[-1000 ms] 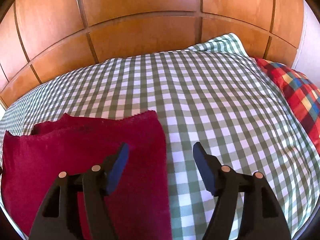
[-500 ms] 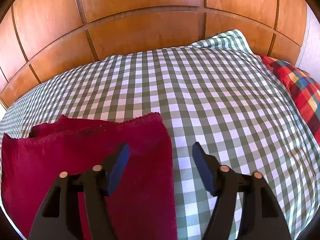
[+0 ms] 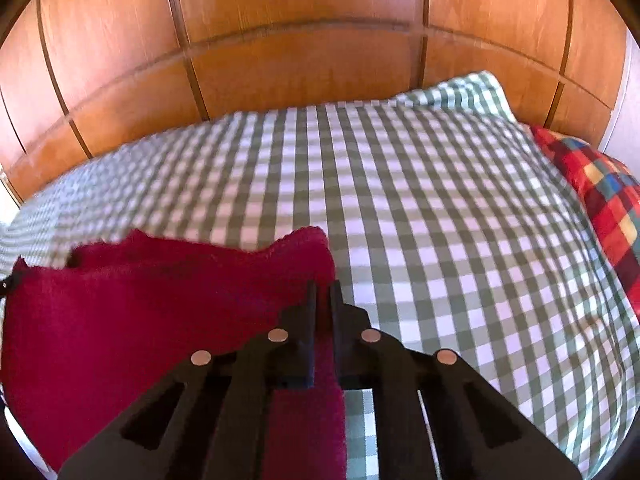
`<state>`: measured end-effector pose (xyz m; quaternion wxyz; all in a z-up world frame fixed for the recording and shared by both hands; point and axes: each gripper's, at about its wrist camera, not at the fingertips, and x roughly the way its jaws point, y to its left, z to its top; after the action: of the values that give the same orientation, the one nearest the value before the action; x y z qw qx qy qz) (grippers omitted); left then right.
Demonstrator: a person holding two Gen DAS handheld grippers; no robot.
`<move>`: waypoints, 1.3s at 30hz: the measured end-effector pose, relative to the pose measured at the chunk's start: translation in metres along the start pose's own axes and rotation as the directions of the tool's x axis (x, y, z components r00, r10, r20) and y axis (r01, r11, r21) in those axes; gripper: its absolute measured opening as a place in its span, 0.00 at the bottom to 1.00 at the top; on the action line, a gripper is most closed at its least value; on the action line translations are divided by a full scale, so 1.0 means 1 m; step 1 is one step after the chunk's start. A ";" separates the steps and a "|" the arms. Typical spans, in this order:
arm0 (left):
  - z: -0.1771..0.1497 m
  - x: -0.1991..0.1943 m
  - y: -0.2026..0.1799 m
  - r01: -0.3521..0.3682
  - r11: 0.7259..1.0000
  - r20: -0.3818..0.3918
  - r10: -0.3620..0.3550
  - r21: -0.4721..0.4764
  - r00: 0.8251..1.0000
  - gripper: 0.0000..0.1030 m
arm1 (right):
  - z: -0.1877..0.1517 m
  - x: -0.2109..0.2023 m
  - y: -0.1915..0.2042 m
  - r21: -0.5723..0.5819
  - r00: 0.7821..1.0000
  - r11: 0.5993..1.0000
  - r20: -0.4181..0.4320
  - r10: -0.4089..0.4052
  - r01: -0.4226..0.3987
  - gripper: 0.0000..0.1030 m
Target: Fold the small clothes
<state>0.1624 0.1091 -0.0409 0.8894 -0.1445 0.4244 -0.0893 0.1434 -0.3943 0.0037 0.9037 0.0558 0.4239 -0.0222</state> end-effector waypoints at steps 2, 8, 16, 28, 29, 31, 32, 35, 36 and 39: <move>0.000 -0.007 0.004 -0.002 1.000 0.031 0.003 -0.031 1.000 0.10 | 0.007 -0.008 -0.002 0.020 0.999 1.000 0.033 0.018 -0.018 0.05; 0.007 0.015 0.011 -0.128 0.989 -0.001 0.128 -0.079 0.992 0.07 | 0.015 0.022 0.003 0.025 1.000 0.999 0.000 -0.027 0.027 0.05; 0.002 0.029 -0.007 -0.264 0.964 -0.032 0.265 0.033 0.964 0.17 | 0.003 0.044 0.004 0.018 0.994 0.995 -0.058 -0.096 0.097 0.36; -0.044 -0.058 -0.035 -0.322 0.942 0.169 0.304 0.092 0.937 0.38 | -0.020 -0.030 0.050 -0.077 0.992 0.994 0.106 -0.065 0.074 0.75; -0.049 -0.060 -0.036 -0.319 0.943 0.165 0.301 0.091 0.939 0.38 | -0.024 -0.032 0.057 -0.082 0.994 0.996 0.098 -0.039 0.047 0.75; -0.058 -0.062 -0.037 -0.313 0.946 0.156 0.298 0.087 0.942 0.38 | -0.033 -0.035 0.070 -0.094 0.996 0.995 0.086 -0.009 0.017 0.75; -0.062 -0.061 -0.037 -0.310 0.947 0.153 0.295 0.087 0.943 0.38 | -0.039 -0.036 0.078 -0.107 0.997 0.994 0.077 0.007 0.001 0.75; -0.075 -0.061 -0.040 -0.309 0.947 0.143 0.294 0.090 0.945 0.38 | -0.053 -0.038 0.095 -0.126 0.998 0.991 0.050 0.047 -0.041 0.75; -0.078 -0.060 -0.041 -0.310 0.946 0.140 0.296 0.093 0.945 0.38 | -0.056 -0.038 0.099 -0.133 0.998 0.990 0.043 0.055 -0.049 0.74; -0.086 -0.061 -0.042 -0.303 0.949 0.136 0.290 0.089 0.947 0.38 | -0.059 -0.037 0.109 -0.155 0.997 0.986 0.028 0.066 -0.061 0.68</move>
<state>0.0552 0.0714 -0.0339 0.9234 -0.0356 0.3809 0.0318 0.0845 -0.2789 0.0035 0.9125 -0.0012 0.4072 0.0384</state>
